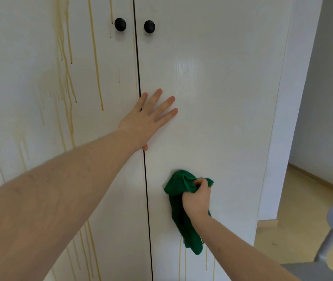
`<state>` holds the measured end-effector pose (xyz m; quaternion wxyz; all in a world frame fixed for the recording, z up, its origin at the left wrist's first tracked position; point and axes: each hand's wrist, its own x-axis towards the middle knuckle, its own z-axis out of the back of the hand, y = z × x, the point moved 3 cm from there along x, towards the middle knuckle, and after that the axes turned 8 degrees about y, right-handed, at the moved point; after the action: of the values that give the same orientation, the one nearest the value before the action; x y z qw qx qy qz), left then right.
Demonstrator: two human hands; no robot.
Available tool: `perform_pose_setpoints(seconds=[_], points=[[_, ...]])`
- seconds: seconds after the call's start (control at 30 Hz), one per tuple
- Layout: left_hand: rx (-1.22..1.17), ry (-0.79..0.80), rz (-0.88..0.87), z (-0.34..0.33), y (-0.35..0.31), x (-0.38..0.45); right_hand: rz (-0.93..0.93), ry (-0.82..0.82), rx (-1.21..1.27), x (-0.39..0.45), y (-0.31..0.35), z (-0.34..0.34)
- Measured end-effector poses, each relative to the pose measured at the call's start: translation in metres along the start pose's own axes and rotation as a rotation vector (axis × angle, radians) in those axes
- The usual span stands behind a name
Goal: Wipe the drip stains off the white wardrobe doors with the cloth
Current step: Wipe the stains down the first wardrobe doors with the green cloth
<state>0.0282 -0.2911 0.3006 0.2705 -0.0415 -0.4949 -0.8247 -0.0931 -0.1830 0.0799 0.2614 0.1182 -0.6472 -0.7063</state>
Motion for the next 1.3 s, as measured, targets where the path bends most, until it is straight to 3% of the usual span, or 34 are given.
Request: perform_pose_setpoints(seconds=[0.1,0.4,0.57,1.0,1.3], points=[[-0.012,0.016,0.006,0.001,-0.001,-0.001,0.03,0.017,0.062,0.003,0.0,0.033],[-0.01,0.011,0.01,0.002,0.0,-0.003,0.01,-0.33,0.081,0.032,0.033,0.166],[-0.026,-0.006,0.004,0.003,0.001,-0.002,-0.029,-0.404,-0.015,0.047,0.034,0.19],[-0.063,-0.084,-0.015,-0.01,0.003,0.004,-0.118,-0.517,0.05,0.029,-0.015,0.073],[-0.038,-0.066,-0.008,-0.008,0.002,0.002,-0.041,-0.308,0.202,-0.015,-0.002,-0.043]])
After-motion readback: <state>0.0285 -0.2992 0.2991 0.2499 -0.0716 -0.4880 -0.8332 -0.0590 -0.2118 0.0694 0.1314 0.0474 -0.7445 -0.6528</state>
